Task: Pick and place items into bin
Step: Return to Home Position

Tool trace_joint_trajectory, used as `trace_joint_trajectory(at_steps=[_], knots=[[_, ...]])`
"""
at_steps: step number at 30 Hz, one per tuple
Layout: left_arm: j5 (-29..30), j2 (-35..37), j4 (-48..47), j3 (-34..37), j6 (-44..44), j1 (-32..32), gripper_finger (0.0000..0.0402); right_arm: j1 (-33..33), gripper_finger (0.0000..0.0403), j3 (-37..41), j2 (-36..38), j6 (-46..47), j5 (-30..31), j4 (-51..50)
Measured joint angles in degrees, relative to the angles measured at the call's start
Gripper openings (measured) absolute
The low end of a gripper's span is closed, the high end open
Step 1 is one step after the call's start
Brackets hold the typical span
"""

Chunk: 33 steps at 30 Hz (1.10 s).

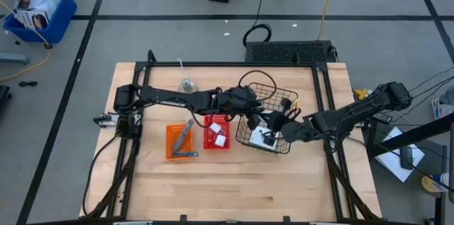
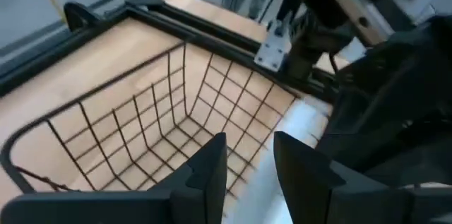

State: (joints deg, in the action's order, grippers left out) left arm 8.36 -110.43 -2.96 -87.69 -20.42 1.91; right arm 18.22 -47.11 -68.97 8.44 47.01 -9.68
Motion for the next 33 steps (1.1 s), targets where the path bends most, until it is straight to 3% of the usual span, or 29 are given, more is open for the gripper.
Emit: trace_joint_trajectory(at_steps=[3,15,23,26,33], knots=[[-3.64,-0.19,0.35,0.10,-0.06,0.17,0.0124,-1.36,0.0000,1.92,0.13,1.68,-1.71,0.40],[-6.14,0.21,-0.53,0.10,-1.26,-0.30,0.0124,-2.99,0.0000,4.91,0.57,4.27,-4.02,2.01],[-8.59,4.85,-3.43,0.09,0.22,-3.36,0.0124,1.96,0.0000,4.92,5.83,3.39,-7.88,6.79],[-7.55,7.33,-5.75,0.10,3.68,-6.55,0.0124,4.63,0.0000,4.87,7.82,2.99,-10.96,8.95],[-3.45,10.49,-13.42,0.14,9.12,-13.90,0.0124,11.24,0.0000,4.89,9.51,1.15,-11.03,10.70]])
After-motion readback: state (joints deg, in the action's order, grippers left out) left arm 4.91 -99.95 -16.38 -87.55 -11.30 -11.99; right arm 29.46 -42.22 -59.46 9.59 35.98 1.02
